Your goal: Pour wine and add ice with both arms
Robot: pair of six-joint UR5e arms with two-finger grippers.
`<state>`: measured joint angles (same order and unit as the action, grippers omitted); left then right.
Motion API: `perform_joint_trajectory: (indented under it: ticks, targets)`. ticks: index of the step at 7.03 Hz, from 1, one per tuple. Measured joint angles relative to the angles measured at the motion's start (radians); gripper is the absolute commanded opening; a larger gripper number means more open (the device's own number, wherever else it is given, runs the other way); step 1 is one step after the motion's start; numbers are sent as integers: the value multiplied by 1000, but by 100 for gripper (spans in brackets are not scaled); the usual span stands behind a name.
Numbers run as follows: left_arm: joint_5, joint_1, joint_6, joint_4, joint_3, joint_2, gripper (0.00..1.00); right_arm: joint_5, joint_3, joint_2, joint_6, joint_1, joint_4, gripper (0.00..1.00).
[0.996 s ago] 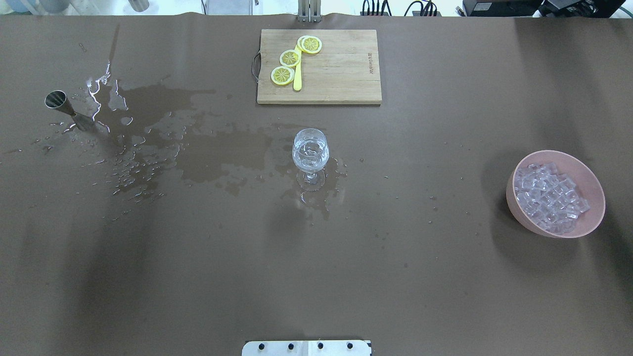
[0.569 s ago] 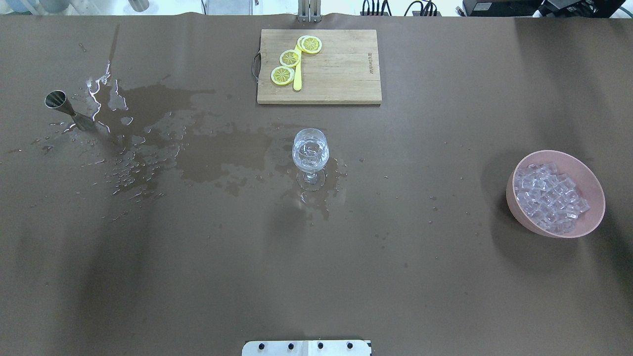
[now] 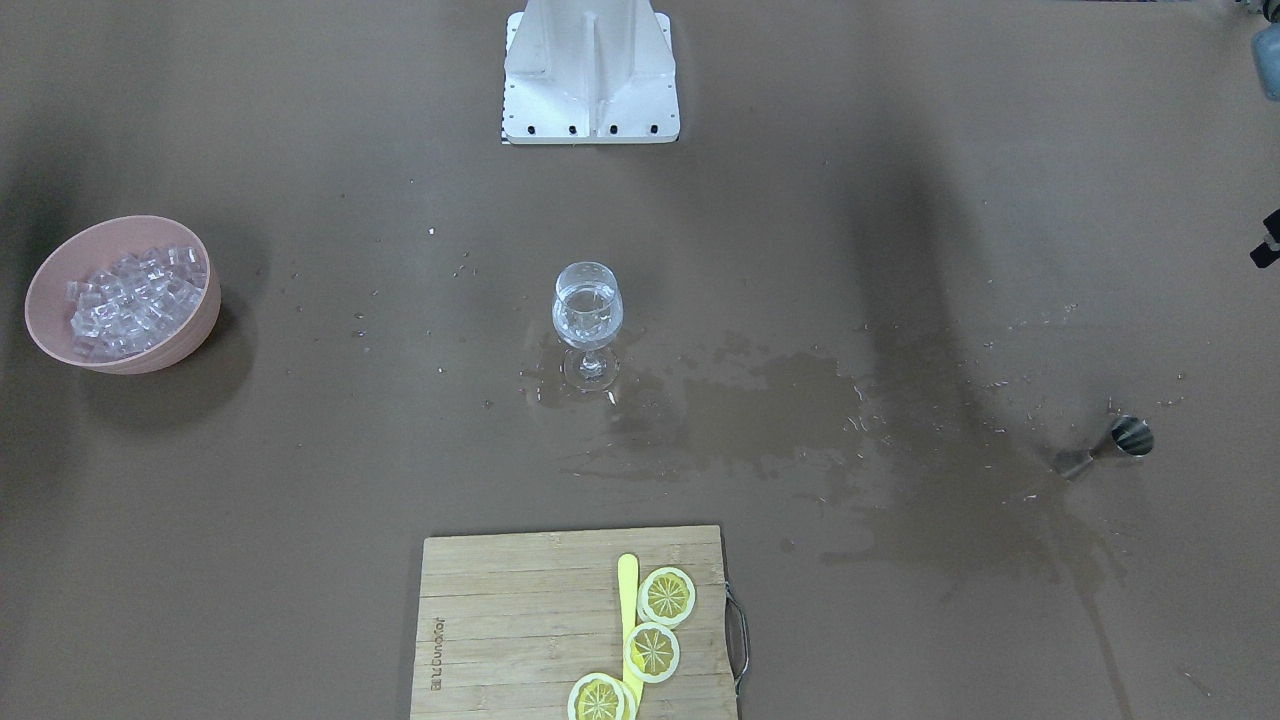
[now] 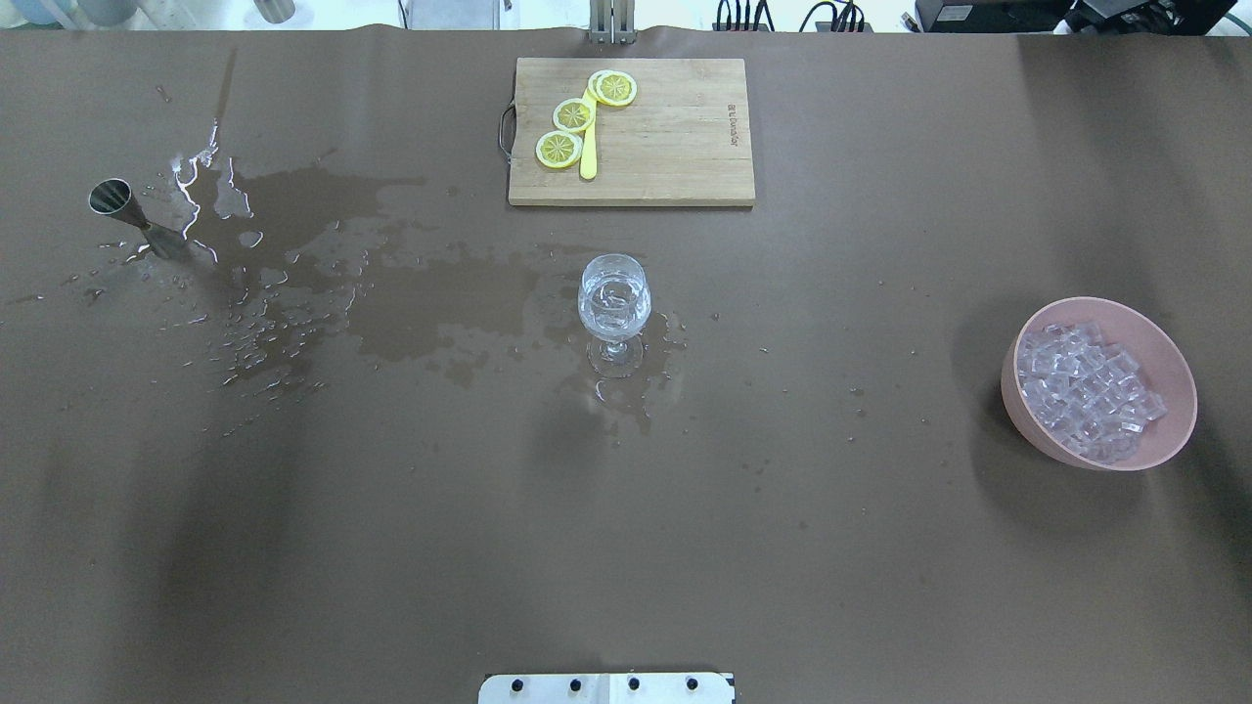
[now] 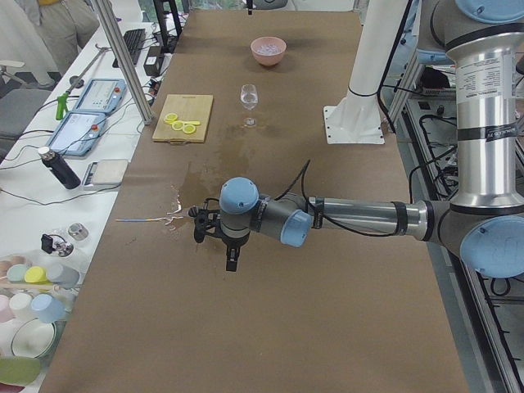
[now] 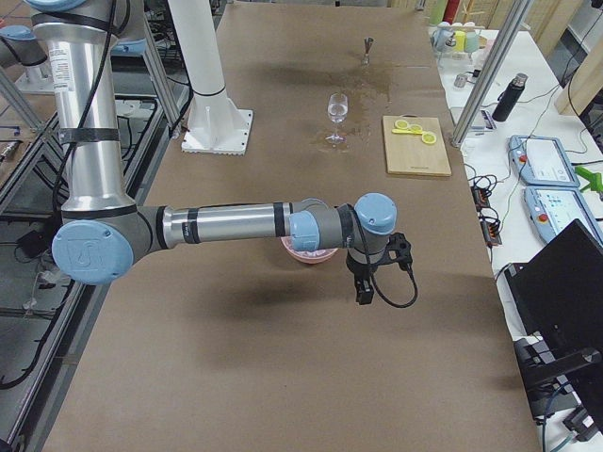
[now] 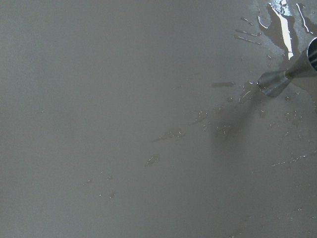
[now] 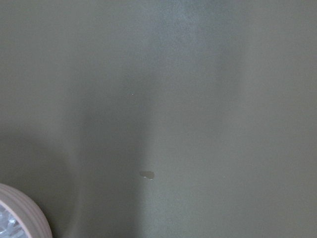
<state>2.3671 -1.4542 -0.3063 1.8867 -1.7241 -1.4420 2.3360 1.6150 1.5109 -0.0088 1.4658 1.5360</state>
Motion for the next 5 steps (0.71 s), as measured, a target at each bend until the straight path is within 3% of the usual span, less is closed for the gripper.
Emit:
perform_joint_trajectory:
  ticks: [5]
  targets:
    - [-2,1,2,0,2,-9,99,-2,46,25,2,6,-3,100]
